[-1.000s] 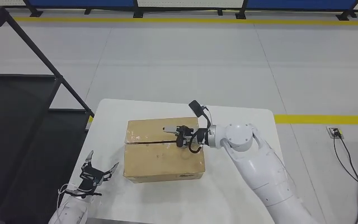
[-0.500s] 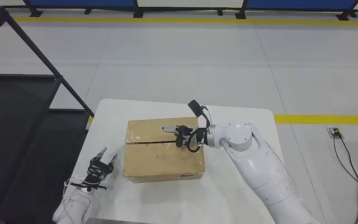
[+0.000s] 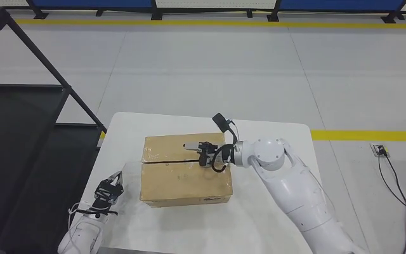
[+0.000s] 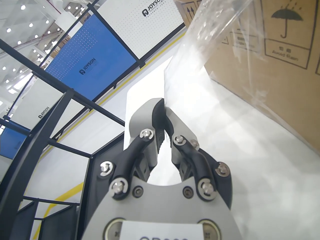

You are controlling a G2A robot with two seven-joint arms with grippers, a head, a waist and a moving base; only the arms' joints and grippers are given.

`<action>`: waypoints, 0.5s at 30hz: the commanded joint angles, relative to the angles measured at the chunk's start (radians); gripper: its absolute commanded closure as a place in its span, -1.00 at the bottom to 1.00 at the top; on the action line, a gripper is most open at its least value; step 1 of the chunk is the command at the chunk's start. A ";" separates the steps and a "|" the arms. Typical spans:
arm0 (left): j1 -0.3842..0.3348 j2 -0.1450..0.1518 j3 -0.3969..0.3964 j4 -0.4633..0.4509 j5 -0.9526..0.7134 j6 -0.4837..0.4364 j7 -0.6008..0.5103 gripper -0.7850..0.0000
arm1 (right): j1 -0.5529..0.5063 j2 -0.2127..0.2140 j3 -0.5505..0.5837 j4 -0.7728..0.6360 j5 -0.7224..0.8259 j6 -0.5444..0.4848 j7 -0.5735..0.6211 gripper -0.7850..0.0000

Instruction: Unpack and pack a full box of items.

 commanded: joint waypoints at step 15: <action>0.031 -0.008 -0.024 -0.010 -0.068 0.050 -0.010 1.00 | 0.043 -0.020 -0.054 0.075 0.015 -0.003 -0.046 -1.00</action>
